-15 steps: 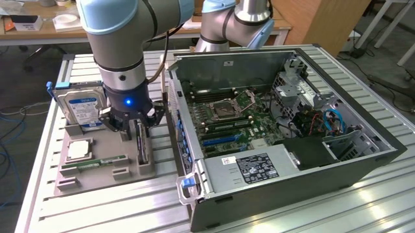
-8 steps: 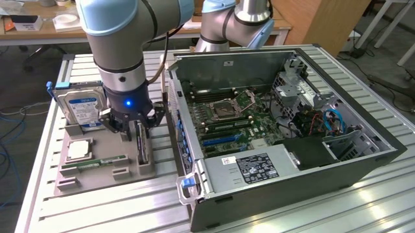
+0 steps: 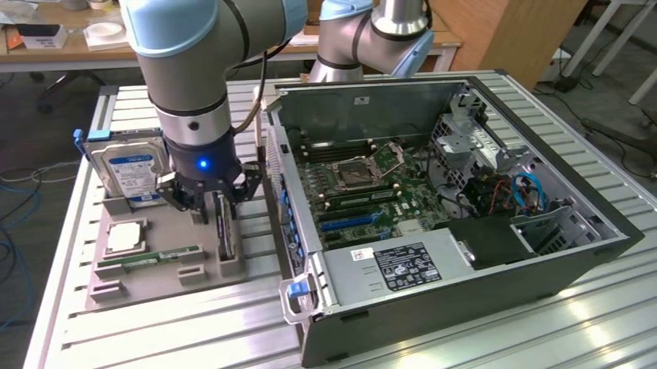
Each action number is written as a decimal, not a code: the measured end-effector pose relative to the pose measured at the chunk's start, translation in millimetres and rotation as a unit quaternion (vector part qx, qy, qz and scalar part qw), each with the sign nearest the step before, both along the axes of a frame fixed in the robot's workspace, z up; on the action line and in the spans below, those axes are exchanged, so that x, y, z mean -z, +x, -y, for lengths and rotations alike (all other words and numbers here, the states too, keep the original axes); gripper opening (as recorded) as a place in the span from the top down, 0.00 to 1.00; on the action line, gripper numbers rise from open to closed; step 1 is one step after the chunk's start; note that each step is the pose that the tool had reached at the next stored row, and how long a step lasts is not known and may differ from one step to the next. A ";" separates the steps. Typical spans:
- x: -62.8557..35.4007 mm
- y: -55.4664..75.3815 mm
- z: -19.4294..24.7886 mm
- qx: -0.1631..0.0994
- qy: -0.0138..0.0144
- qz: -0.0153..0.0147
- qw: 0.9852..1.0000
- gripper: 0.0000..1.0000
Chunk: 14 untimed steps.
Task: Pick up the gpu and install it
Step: 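Pick up the gpu and move the gpu toward the slot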
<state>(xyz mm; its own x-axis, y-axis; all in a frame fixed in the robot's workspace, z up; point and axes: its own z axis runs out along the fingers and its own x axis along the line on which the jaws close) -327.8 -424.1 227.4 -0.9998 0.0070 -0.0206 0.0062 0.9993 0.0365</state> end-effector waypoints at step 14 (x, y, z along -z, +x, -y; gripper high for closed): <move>0.0 0.1 0.0 0.000 0.000 0.000 1.000 0.61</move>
